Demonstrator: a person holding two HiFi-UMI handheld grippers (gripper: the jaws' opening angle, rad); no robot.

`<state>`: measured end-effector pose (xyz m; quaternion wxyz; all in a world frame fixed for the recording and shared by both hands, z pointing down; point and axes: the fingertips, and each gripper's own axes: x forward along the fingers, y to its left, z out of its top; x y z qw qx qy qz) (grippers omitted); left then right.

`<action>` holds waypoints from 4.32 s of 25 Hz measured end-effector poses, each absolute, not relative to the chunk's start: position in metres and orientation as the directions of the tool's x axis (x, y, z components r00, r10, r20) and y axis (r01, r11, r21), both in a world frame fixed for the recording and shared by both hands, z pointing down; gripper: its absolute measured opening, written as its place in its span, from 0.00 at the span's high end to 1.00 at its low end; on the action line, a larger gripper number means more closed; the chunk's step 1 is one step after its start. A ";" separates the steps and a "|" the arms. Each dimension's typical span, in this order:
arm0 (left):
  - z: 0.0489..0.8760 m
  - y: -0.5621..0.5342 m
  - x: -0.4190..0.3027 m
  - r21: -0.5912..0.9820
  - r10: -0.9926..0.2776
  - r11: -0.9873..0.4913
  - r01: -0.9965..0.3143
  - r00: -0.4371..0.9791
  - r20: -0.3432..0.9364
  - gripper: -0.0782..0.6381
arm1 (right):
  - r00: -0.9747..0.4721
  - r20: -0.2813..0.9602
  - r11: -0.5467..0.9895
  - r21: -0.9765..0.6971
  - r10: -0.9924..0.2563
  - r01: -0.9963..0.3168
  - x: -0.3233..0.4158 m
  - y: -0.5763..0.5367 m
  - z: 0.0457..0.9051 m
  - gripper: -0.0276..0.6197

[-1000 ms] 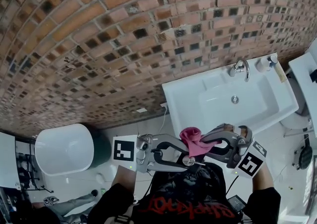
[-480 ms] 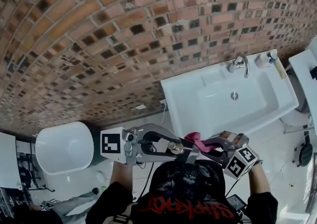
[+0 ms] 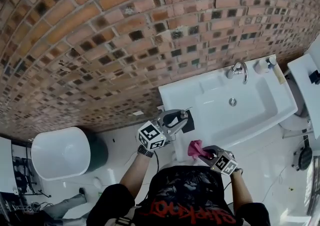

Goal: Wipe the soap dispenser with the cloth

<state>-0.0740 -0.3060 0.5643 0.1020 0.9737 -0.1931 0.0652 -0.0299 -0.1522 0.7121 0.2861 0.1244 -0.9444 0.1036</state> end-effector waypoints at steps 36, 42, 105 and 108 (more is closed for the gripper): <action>0.648 -0.222 -0.149 0.369 -0.759 -0.504 -0.781 0.604 0.241 0.69 | -0.644 0.762 0.674 -0.439 -0.072 -0.595 -0.044 -0.211 0.883 0.78; 0.640 -0.175 -0.145 0.333 -0.802 -0.447 -0.830 0.537 0.262 0.69 | -0.673 0.713 0.681 -0.396 -0.195 -0.616 -0.031 -0.225 0.854 0.56; 0.418 0.219 0.002 0.087 -0.856 -0.517 -0.851 0.515 -0.043 0.78 | -0.763 -0.122 0.773 -0.090 -0.635 -0.629 0.094 0.189 0.395 0.96; 0.425 0.220 0.002 0.092 -0.853 -0.522 -0.848 0.521 -0.043 0.78 | -0.768 -0.121 0.777 -0.080 -0.629 -0.624 0.094 0.189 0.398 0.96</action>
